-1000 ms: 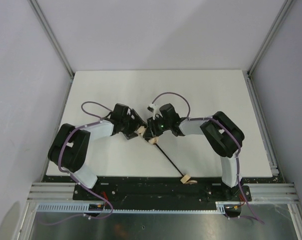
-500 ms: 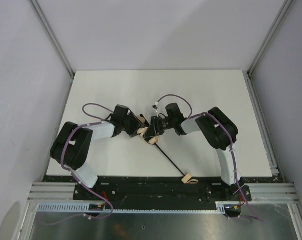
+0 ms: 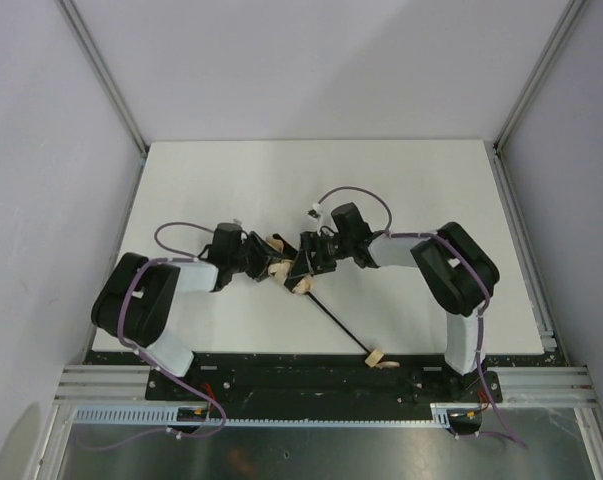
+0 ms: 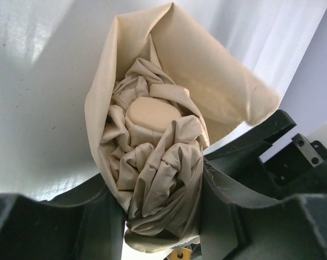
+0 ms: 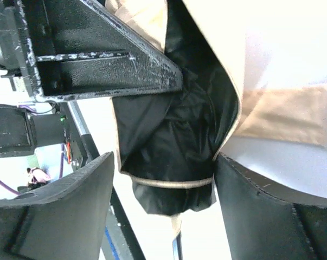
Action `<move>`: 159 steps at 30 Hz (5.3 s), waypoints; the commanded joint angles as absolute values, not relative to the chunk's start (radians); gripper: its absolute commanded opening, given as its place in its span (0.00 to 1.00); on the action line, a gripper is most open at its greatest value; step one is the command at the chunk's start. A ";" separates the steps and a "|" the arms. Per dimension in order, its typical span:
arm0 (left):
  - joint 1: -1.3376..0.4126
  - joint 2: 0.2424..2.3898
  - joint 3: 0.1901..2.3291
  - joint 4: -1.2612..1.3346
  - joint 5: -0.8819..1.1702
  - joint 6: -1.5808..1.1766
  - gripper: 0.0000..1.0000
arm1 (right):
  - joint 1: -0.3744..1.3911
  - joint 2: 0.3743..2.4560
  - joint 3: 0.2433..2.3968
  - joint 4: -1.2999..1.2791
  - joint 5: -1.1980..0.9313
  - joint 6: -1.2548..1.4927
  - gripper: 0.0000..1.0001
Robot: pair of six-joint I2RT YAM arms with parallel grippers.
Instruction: Put away the umbrella
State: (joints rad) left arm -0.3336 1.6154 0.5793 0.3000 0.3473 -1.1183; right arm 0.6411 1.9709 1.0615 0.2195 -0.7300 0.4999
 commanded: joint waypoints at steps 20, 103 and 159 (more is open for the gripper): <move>-0.313 1.312 0.551 0.656 0.612 -1.125 0.00 | 0.401 1.579 0.694 0.354 -0.589 1.126 0.90; -0.424 1.351 0.983 1.294 0.578 -1.714 0.00 | 0.870 1.533 0.581 1.274 -0.308 2.135 0.85; -0.463 1.139 0.630 -0.024 0.296 -1.247 0.00 | 0.586 1.445 0.661 1.463 -0.588 1.444 0.00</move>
State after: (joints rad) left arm -0.4683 1.1042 0.6052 0.2722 0.4171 -1.3014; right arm 0.5465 1.4811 0.6353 1.1877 -0.5655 1.4708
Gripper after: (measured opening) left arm 0.411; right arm 0.009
